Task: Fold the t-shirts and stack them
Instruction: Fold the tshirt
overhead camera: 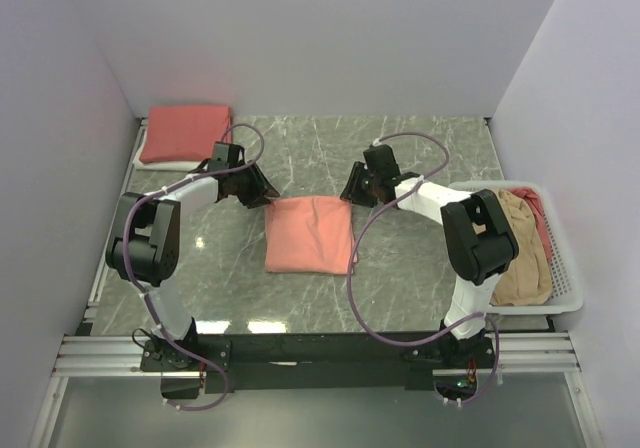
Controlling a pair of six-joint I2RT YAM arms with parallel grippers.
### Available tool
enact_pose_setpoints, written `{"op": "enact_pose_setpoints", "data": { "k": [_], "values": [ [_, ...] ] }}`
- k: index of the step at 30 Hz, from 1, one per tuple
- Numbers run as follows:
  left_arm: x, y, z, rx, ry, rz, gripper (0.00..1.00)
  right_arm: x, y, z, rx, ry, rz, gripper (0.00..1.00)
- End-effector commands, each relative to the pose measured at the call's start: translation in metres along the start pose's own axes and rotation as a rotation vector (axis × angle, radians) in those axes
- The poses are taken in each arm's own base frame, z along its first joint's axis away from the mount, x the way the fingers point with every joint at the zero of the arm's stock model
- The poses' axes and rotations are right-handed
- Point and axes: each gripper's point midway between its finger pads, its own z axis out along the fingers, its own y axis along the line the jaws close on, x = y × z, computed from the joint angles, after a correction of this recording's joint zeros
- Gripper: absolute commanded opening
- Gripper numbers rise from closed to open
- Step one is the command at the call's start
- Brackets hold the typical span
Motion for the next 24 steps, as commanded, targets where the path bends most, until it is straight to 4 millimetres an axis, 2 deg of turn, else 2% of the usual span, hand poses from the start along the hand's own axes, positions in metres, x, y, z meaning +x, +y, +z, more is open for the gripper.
{"op": "enact_pose_setpoints", "data": {
  "k": [1,5,7,8,9,10,11,12,15,20,24],
  "values": [
    [-0.013,-0.021,-0.003,0.056,-0.036,0.024,0.42,-0.019,0.012,0.000,-0.027,-0.033,0.009,0.47],
    [-0.013,-0.024,-0.002,0.070,-0.032,0.022,0.28,-0.017,0.013,0.005,-0.040,-0.010,0.024,0.45],
    [-0.013,-0.026,-0.002,0.080,-0.029,0.022,0.19,-0.017,0.013,0.005,-0.045,-0.007,0.032,0.38],
    [-0.014,-0.027,-0.002,0.083,-0.029,0.022,0.14,-0.017,0.013,0.005,-0.046,-0.006,0.033,0.28],
    [-0.014,-0.028,-0.003,0.084,-0.032,0.020,0.04,-0.019,0.012,0.004,-0.047,-0.009,0.046,0.23],
    [-0.016,-0.030,-0.004,0.090,-0.035,0.021,0.01,-0.019,0.010,0.002,-0.048,-0.009,0.052,0.16],
    [-0.017,-0.031,-0.005,0.090,-0.040,0.022,0.01,-0.020,0.009,0.001,-0.049,-0.011,0.060,0.05],
    [-0.018,-0.031,-0.005,0.089,-0.043,0.023,0.01,-0.022,0.008,0.000,-0.049,-0.015,0.070,0.00],
    [-0.025,-0.029,-0.007,0.088,-0.054,0.012,0.01,-0.029,-0.003,-0.003,-0.041,-0.031,0.115,0.00],
    [-0.039,-0.016,-0.004,0.074,-0.065,-0.023,0.01,-0.039,-0.023,0.004,-0.023,-0.037,0.174,0.00],
    [-0.042,-0.011,0.006,0.075,-0.043,-0.032,0.01,-0.041,-0.017,0.011,-0.065,-0.004,0.176,0.00]
  ]
}}
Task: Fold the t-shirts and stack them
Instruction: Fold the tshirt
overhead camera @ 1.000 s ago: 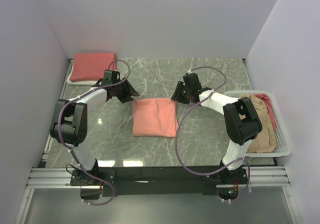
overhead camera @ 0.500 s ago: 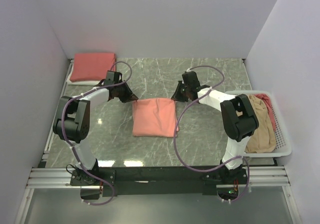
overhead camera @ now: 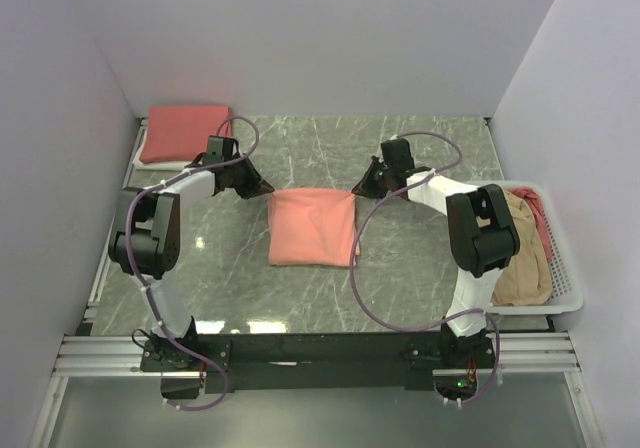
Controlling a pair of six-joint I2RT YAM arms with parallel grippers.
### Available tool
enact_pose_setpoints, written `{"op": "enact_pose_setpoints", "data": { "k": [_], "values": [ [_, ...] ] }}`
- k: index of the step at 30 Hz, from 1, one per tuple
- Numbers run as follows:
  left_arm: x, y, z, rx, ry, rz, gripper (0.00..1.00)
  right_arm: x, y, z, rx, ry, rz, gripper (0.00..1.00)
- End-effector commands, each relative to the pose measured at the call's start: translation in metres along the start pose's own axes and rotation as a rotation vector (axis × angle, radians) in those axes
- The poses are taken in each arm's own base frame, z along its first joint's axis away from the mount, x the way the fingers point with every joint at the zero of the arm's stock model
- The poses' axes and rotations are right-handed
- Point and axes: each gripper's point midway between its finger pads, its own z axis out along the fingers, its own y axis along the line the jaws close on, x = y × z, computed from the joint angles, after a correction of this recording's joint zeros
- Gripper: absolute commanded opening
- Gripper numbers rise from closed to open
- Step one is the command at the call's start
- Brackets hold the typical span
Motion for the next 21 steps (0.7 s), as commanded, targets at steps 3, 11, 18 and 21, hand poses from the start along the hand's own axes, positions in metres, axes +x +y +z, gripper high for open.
{"op": "enact_pose_setpoints", "data": {
  "k": [3,11,18,21],
  "values": [
    [-0.020,-0.005,0.008,0.023,-0.022,0.002,0.01,-0.016,0.007,0.010,-0.031,-0.001,-0.001,0.04],
    [-0.050,-0.016,-0.018,0.005,-0.094,0.061,0.51,-0.039,0.018,-0.017,-0.009,-0.051,-0.055,0.45],
    [-0.017,-0.047,-0.068,0.080,-0.133,0.123,0.40,-0.019,0.038,-0.064,-0.117,-0.052,-0.048,0.42],
    [0.033,-0.056,-0.059,0.117,-0.054,0.155,0.24,0.010,0.057,-0.066,-0.187,0.008,-0.075,0.38]
  ]
}}
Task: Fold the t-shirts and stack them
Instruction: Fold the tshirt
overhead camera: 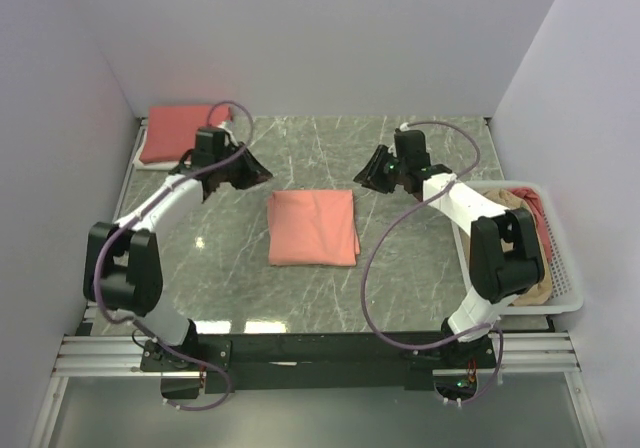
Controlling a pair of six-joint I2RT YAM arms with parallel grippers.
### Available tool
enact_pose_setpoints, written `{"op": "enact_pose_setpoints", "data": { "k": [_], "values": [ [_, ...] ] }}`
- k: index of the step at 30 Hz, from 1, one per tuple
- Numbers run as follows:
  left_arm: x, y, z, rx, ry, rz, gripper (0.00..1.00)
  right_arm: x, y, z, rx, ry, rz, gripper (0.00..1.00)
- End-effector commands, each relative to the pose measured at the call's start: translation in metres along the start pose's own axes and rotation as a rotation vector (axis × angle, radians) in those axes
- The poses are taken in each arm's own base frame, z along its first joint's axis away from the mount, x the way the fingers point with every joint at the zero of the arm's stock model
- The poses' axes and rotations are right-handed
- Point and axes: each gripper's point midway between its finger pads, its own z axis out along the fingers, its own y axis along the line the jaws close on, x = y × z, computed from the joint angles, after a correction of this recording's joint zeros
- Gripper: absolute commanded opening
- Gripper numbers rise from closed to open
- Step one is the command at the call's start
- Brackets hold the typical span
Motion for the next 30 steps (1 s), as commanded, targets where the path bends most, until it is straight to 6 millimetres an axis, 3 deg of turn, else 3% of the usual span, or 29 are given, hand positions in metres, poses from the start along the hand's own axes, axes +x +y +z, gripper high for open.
{"op": "enact_pose_setpoints", "data": {
  "k": [1,2,5,8,15,18,23,28,30],
  "values": [
    [0.061,-0.025,0.002,0.091,0.114,0.027,0.21,0.037,0.035,-0.005,-0.124,0.083,-0.036,0.38],
    [0.066,-0.030,0.004,0.122,0.113,0.029,0.12,0.040,0.042,-0.003,-0.155,0.085,-0.036,0.38],
    [0.100,-0.021,0.016,0.098,0.169,0.015,0.01,0.057,0.043,0.009,-0.175,0.136,-0.020,0.37],
    [0.130,0.005,0.028,0.047,0.220,-0.005,0.01,0.072,0.030,0.030,-0.152,0.196,0.006,0.36],
    [0.166,0.058,0.022,-0.050,0.244,-0.021,0.01,0.062,-0.034,0.052,-0.025,0.211,0.092,0.31],
    [0.177,0.069,0.021,-0.057,0.260,-0.035,0.01,0.062,-0.042,0.058,0.003,0.233,0.079,0.31],
    [0.174,0.063,0.016,-0.032,0.247,-0.025,0.01,0.052,-0.045,0.054,0.023,0.219,0.082,0.31],
    [0.150,0.033,0.005,0.017,0.200,0.017,0.04,0.034,-0.020,0.022,-0.009,0.140,0.034,0.32],
    [0.136,0.029,-0.001,-0.004,0.158,0.030,0.15,0.033,-0.013,0.005,-0.001,0.100,0.005,0.32]
  ]
}}
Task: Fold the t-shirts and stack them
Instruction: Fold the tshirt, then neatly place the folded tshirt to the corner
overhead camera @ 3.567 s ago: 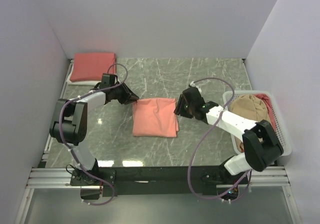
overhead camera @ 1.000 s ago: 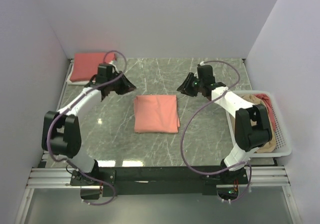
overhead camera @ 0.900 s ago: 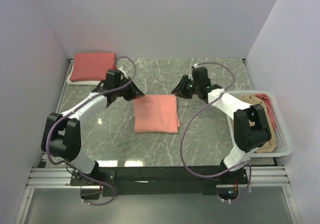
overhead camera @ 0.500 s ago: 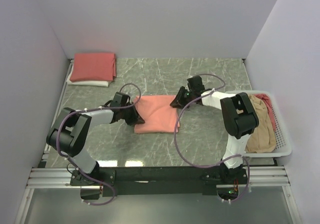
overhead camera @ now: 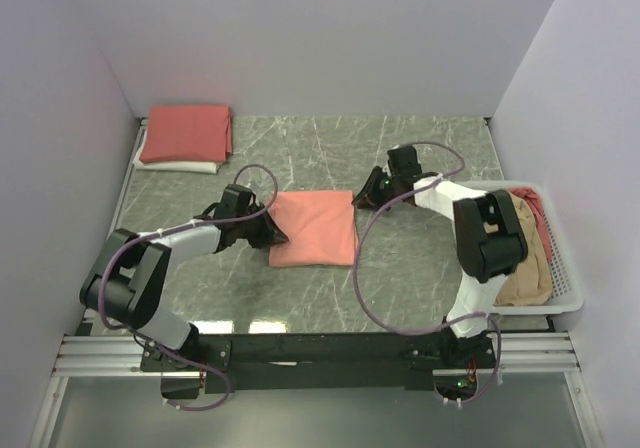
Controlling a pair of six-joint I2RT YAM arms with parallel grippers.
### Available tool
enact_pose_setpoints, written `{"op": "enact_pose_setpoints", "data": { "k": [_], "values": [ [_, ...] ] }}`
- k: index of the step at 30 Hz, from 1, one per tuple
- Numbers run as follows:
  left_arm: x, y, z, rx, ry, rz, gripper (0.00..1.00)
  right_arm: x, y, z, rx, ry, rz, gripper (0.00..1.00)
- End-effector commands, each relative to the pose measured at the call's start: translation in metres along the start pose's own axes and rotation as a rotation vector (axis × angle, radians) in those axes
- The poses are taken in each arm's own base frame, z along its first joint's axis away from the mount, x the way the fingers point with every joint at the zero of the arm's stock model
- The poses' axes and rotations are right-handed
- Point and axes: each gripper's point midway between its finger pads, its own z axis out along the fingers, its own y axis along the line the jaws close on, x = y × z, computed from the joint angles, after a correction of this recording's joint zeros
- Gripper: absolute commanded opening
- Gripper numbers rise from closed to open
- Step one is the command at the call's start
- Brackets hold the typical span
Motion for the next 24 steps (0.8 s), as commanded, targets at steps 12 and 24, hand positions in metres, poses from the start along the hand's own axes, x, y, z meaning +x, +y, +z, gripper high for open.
{"op": "enact_pose_setpoints", "data": {
  "k": [12,24],
  "values": [
    [-0.068,0.010,-0.024,0.000,-0.149,-0.011,0.62,0.104,0.085,-0.028,-0.148,0.027,-0.264,0.32],
    [-0.065,0.034,0.003,-0.021,-0.107,-0.040,0.69,0.161,0.025,0.018,0.000,0.156,-0.283,0.31]
  ]
}}
